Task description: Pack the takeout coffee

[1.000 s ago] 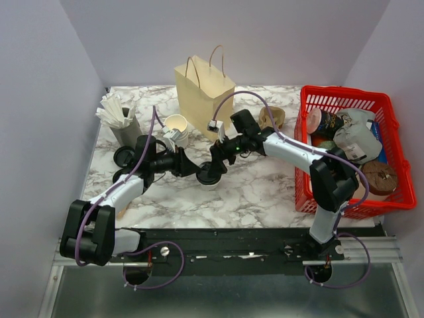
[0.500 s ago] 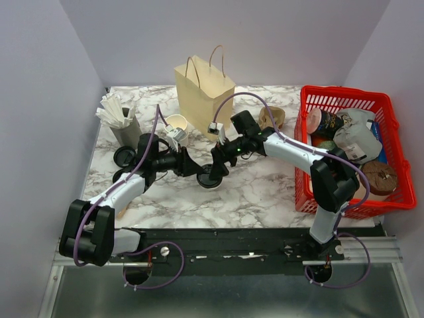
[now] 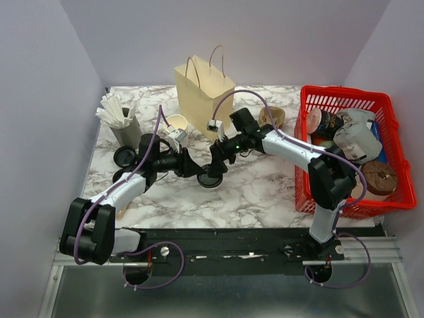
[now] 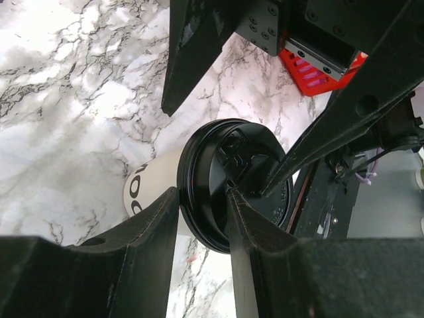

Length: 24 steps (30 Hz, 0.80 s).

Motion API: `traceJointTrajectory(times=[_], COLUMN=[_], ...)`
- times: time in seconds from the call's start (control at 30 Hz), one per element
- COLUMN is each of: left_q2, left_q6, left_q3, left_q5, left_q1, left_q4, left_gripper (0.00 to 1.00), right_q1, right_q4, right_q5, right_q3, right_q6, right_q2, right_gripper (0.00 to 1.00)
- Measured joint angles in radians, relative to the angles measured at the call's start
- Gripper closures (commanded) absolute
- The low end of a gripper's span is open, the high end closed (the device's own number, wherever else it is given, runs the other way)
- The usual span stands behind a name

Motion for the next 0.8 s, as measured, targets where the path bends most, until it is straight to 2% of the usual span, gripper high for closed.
traceJointTrajectory(times=[0.8], left_q2=[0.003], left_q6=[0.043], left_q3=[0.019], left_q5=[-0.009], left_q1=[0.000], left_q4=[-0.011], left_gripper=[0.58], right_q1=[-0.010], right_q4=[-0.006], right_q5=[-0.003], right_q3=[0.020], right_q6=[0.000], right_q2=[0.005], right_gripper=[0.00])
